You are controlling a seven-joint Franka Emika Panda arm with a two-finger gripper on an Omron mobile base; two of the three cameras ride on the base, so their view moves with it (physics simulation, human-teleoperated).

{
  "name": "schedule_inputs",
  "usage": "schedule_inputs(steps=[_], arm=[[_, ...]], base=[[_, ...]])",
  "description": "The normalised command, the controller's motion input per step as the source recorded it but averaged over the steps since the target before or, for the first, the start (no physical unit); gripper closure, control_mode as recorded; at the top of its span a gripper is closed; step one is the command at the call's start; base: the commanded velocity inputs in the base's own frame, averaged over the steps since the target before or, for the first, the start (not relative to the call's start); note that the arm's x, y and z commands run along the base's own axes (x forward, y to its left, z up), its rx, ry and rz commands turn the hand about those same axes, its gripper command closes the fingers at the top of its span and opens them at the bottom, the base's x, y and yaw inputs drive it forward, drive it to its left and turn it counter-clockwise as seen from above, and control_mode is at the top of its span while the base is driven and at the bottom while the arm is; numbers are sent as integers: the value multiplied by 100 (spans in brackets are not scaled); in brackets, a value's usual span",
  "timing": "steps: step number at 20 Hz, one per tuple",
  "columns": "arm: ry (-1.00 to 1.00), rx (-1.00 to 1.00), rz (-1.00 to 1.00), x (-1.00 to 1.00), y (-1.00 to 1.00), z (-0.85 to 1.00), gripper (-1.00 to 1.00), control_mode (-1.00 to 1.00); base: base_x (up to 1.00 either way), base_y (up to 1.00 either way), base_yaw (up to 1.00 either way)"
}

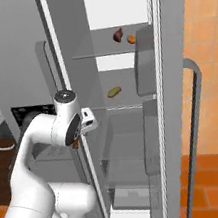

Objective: Place one potato and one chicken drumstick in each tupperware on the nearby counter, to pack two identical lunches.

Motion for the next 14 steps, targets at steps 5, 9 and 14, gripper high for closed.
schedule_inputs(steps=[5,9,14], arm=[[0,0,0,0,0,0,100,100],[0,0,0,0,0,0,100,100],[0,0,0,0,0,0,100,100]], base=[[-9,100,-13],[-6,100,-17],[-28,100,-7]])
